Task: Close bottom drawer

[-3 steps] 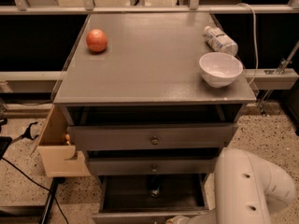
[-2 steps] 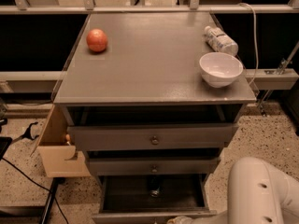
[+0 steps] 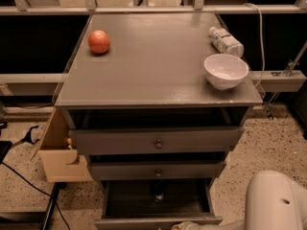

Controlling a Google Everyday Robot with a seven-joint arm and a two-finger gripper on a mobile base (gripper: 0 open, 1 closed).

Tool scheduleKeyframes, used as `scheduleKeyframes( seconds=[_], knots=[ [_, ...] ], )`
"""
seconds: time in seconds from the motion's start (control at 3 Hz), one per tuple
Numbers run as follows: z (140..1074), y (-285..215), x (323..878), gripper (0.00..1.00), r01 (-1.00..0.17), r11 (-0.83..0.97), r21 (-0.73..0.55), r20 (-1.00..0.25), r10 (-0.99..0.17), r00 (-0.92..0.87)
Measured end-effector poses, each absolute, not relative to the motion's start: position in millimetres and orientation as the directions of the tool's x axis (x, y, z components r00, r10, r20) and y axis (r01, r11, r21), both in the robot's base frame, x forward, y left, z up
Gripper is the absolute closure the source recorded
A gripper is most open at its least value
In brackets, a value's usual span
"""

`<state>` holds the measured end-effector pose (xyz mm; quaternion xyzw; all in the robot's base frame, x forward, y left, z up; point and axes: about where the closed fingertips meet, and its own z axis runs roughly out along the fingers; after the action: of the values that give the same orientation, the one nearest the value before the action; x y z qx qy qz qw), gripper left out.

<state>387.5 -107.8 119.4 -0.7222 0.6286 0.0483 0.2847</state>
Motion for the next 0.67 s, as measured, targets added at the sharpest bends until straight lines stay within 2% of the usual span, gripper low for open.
scheduleKeyframes(
  seconds=[0.67],
  knots=[
    [120.8,-104.0,393.1,1.00,-0.863,-0.037,-0.503,-0.381,-0.887,0.260]
  ],
)
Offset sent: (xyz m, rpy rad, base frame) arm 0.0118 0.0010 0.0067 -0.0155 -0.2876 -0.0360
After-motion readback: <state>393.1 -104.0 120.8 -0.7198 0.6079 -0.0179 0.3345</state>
